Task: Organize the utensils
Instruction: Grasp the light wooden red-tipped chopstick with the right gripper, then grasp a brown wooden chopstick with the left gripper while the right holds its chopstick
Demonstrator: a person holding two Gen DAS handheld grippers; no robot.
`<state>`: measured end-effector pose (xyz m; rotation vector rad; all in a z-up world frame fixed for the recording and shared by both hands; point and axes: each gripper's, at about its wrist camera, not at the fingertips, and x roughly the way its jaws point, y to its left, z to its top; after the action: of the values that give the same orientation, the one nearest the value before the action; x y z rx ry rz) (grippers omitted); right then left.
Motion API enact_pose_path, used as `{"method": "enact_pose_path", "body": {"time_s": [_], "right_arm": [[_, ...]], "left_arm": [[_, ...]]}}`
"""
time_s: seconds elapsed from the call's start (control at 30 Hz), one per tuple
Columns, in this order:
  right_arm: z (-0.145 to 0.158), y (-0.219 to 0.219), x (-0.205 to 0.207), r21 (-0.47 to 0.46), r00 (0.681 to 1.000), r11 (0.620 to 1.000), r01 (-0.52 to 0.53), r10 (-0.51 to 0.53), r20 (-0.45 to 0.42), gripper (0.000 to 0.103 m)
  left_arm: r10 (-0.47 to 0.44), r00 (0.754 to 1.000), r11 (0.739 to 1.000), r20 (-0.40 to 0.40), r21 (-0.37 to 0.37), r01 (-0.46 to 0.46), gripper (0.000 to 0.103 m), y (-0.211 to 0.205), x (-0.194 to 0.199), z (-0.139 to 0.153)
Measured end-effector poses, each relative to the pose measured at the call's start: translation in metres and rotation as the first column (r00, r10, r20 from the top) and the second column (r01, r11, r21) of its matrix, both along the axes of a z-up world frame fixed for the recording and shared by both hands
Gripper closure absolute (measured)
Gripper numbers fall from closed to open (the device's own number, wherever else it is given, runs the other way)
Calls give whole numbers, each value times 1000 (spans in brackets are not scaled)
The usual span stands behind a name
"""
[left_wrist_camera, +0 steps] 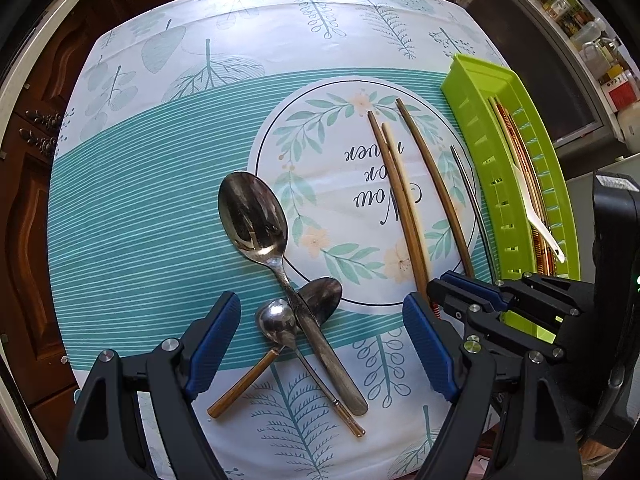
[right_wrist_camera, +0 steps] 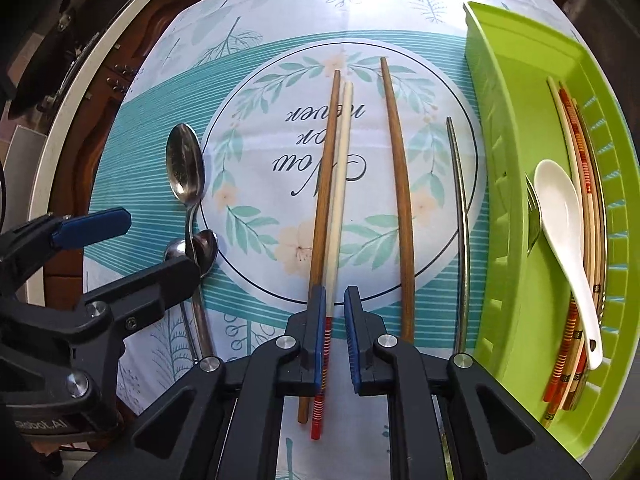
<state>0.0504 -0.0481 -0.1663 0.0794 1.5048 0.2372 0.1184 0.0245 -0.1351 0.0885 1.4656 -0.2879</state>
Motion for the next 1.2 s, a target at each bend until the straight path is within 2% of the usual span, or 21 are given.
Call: {"method": "enact_pose_path", "body": {"time_s": [0.4,0.7,0.87,1.1,1.2], "right_arm": [[-3,8,4,23,999,1000,2,-1,-35,91],[-7,6,8,-41,999,999,-15,13,-41,92],[-6,18,8,-78,999,996,-41,39,-29,88],[-4,36,0,-178,996,980,-88,92,13,88],[-3,42,-3,-215,994,972,-98,108,32,92]], "left_arm": [[79,997,997,2,-21,-79,21,17,11,8],[80,997,996,8,-32,-79,21,19,9,12],[85,996,996,8,-31,-85,21,22,10,13],[104,995,994,9,-18,-104,22,29,13,14],[122,992,992,-1,-25,-122,22,35,15,13]]}}
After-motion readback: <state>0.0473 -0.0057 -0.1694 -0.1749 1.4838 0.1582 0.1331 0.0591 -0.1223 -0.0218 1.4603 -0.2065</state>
